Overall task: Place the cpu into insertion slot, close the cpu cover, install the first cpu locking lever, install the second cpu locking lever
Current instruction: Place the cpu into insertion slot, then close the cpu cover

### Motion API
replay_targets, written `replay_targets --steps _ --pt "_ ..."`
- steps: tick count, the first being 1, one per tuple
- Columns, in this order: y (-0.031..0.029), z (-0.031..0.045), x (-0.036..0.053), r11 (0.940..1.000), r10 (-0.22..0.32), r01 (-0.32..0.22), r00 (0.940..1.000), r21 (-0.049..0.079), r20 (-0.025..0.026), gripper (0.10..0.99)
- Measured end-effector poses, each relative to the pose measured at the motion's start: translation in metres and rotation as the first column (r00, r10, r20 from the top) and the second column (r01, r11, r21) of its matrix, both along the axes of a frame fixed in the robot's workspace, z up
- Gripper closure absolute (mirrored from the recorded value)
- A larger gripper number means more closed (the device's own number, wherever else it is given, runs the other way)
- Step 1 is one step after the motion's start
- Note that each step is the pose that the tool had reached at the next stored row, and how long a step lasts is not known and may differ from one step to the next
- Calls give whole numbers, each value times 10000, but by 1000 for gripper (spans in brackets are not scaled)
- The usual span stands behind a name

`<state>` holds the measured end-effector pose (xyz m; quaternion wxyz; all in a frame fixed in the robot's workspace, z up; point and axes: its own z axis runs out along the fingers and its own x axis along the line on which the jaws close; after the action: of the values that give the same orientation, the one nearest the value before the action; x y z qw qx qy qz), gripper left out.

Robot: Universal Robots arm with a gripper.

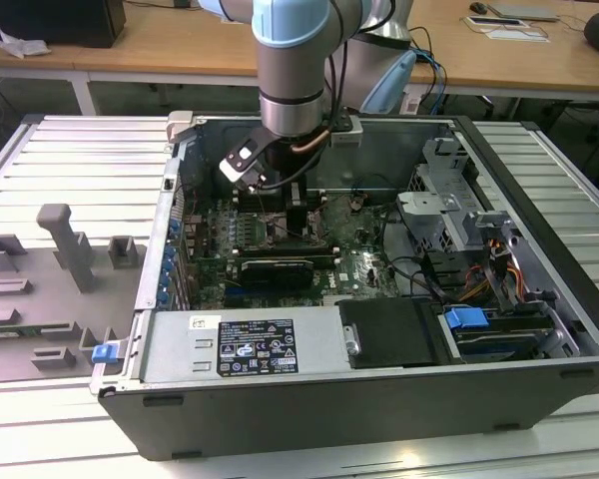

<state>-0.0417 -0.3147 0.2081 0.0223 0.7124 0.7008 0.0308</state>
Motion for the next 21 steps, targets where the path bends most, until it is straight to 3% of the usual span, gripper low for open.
replay_targets --steps 1,4,6,7,16,21 --pt "1 9 0 10000 -2 2 10000 2 -5 490" --pt "-2 23 4 10000 0 0 10000 -1 -29 678" --pt "-3 32 9 10000 -3 2 10000 -5 -73 918" --pt "-3 37 9 10000 -2 2 10000 -5 -75 980" --pt "-2 78 10 10000 -1 1 10000 -3 -74 980" --pt "-3 156 10 10000 -1 1 10000 -4 -75 980"
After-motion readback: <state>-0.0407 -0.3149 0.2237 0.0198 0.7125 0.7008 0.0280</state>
